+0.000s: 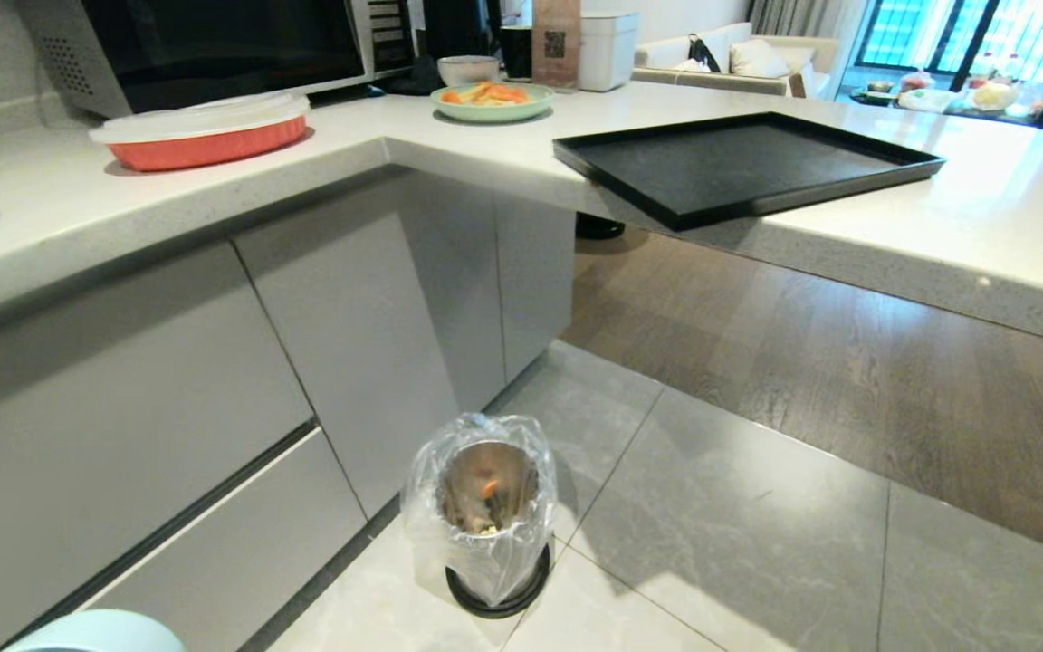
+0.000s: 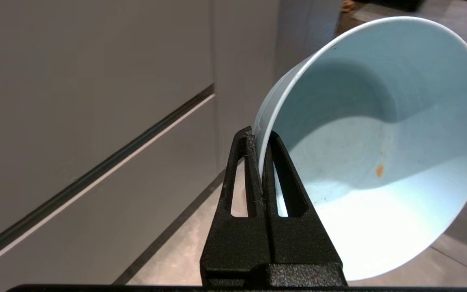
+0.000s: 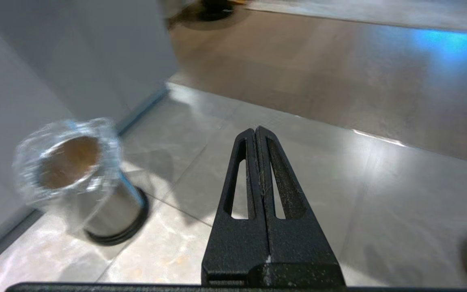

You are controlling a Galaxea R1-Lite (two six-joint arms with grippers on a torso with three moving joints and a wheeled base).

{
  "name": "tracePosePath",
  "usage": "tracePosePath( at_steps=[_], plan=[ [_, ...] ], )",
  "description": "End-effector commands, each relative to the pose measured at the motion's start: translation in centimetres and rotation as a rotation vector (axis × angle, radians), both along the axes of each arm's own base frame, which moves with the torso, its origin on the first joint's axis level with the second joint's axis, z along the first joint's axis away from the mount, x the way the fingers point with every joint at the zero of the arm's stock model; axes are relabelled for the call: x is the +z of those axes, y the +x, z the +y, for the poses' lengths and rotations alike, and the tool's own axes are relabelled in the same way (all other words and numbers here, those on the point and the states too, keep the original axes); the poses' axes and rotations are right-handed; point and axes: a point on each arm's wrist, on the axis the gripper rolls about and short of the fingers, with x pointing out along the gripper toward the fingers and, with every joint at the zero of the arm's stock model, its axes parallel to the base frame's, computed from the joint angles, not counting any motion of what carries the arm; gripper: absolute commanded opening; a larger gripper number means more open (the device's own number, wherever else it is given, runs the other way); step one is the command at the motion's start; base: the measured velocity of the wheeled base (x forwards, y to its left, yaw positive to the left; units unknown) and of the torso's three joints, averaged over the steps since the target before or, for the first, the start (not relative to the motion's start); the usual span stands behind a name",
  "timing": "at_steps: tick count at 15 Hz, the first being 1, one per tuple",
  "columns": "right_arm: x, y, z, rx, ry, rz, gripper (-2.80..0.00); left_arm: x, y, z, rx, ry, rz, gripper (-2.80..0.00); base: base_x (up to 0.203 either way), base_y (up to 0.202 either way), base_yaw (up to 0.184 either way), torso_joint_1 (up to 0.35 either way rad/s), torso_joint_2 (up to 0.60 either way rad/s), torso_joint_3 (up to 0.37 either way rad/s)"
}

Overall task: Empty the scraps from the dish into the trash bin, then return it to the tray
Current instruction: Put the bowl back to the table

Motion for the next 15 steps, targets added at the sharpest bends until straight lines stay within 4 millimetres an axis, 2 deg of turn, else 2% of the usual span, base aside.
tracePosePath(
  at_steps=[1, 15],
  plan=[
    [-0.01, 0.0, -0.01, 0.001, 0.001, 0.0, -2.8, -0.01, 0.01, 0.0, 0.001, -0.001, 0.0, -2.8, 0.004, 0.009, -0.132, 0.004, 0.0, -0.001],
    [-0.01, 0.0, -0.01, 0.001, 0.001, 0.001, -2.8, -0.01, 0.01, 0.0, 0.001, -0.001, 0.0, -2.8, 0.002, 0.007, -0.172, 0.002, 0.0, 0.001]
  ],
)
